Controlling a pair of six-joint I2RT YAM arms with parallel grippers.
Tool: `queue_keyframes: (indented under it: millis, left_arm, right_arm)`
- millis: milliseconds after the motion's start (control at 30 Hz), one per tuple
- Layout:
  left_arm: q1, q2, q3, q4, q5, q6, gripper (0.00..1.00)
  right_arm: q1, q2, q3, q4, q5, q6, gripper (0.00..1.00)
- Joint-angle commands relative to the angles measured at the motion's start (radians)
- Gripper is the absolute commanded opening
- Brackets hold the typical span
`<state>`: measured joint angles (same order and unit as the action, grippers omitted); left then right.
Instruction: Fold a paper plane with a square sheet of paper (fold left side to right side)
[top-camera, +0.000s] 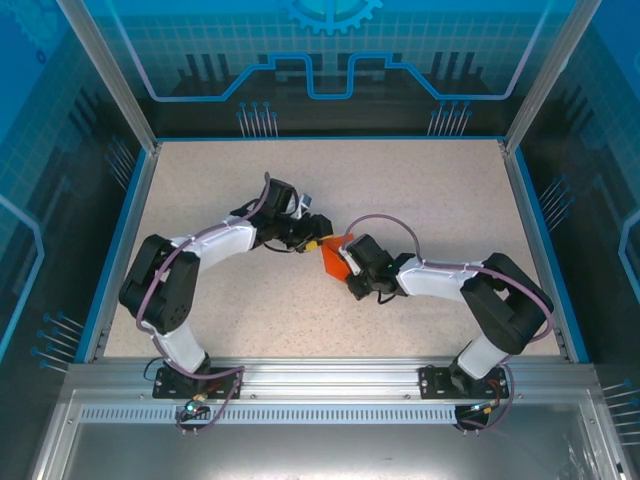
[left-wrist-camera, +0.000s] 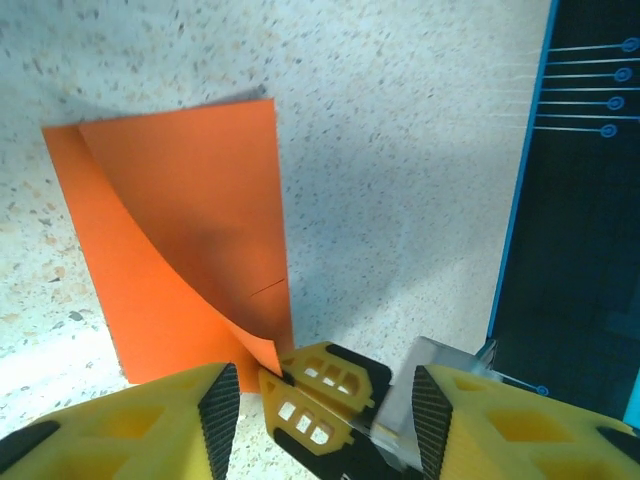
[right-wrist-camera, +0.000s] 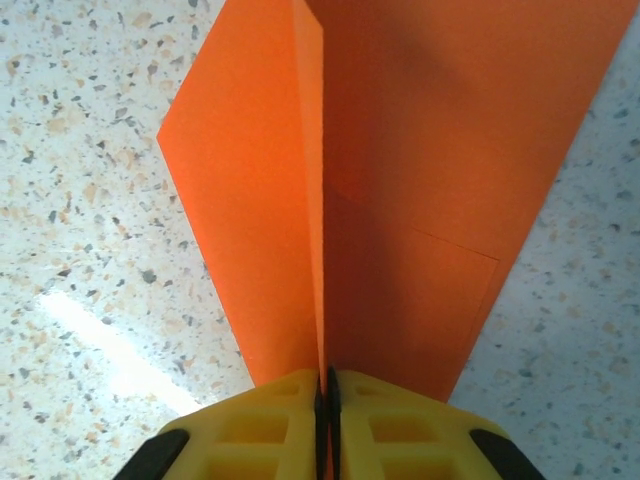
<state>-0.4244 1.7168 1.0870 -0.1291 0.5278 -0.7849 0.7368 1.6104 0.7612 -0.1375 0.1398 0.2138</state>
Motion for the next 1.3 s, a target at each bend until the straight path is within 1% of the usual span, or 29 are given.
queue_keyframes:
  millis: [0,167,300,400,500,700,867,1267]
  left_arm:
    - [0.025,-0.070,-0.030,-0.039,-0.017,0.038,0.53]
    - [0.030,-0.079,-0.075,-0.033,-0.010,0.045,0.53]
    - [0.027,-0.056,-0.123,0.018,0.017,0.021,0.48]
    - [0.014,-0.029,-0.148,0.061,0.032,0.003,0.43]
    - [-0.008,0.007,-0.149,0.083,0.043,-0.007,0.39]
    - [-0.043,0.075,-0.129,0.118,0.052,-0.026,0.38]
    - [-0.063,0.117,-0.106,0.135,0.055,-0.039,0.38]
    - [-0.089,0.182,-0.063,0.144,0.058,-0.051,0.40]
  right_arm:
    - [-0.022,-0.013,-0.030,0.030,-0.084,0.040,0.11]
    - [-0.064,-0.033,-0.033,0.038,-0.195,0.045,0.10]
    - [-0.105,-0.033,-0.026,0.038,-0.288,0.057,0.10]
    - [-0.141,-0.025,-0.025,0.041,-0.362,0.068,0.09]
    - [-0.167,-0.014,-0.022,0.044,-0.422,0.080,0.09]
    - [-0.222,0.011,-0.024,0.060,-0.530,0.111,0.08]
    - [-0.247,0.035,-0.029,0.071,-0.580,0.125,0.08]
    - [-0.271,0.070,-0.029,0.079,-0.615,0.137,0.08]
